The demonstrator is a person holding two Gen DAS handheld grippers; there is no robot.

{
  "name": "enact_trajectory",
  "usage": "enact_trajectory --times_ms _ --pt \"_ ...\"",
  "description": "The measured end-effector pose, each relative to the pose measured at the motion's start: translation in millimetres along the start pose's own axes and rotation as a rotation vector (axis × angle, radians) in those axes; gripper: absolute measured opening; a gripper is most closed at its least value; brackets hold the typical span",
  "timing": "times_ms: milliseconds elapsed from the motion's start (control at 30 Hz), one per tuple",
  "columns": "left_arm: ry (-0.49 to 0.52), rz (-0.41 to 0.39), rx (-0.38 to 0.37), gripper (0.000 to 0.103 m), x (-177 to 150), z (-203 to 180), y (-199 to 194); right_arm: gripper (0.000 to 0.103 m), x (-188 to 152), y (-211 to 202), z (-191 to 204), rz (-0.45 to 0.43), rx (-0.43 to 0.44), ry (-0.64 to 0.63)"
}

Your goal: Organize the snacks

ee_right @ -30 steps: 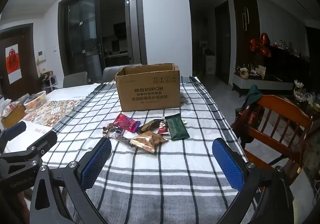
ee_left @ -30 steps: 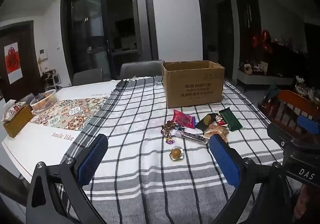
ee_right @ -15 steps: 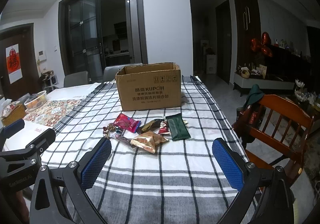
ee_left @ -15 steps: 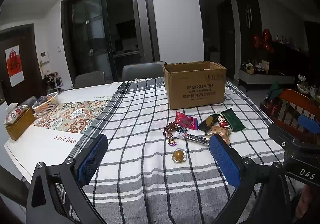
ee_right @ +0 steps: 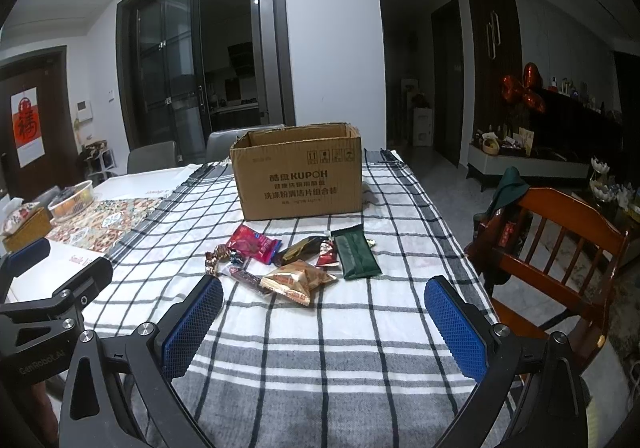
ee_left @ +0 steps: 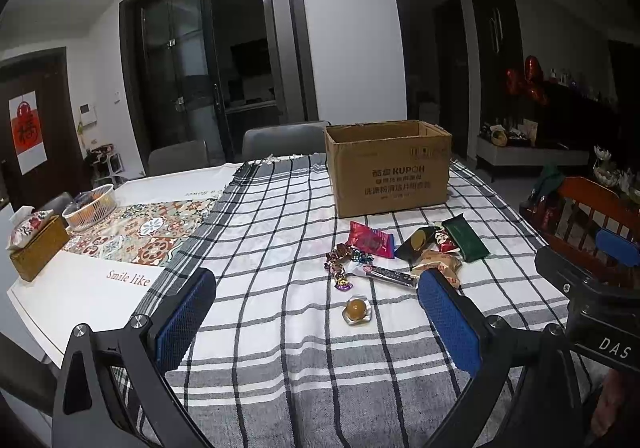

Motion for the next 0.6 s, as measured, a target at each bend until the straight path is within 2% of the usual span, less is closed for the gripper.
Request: enact_trajectory --times_ms 600 --pt "0.002 0.002 -0.002 0.103 -1.7 -1.4 1.4 0.102 -1.4 0.8 1.3 0.003 0.002 0.001"
Point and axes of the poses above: each gripper's, at about its wrist camera, not at the fingertips, and y roughly the way its jaws point, z to its left, x to its top, the point moved 4 cm from there along y, roughly the way its jaws point, and after that the axes turned 6 degrees about x, right-handed, at the moved point
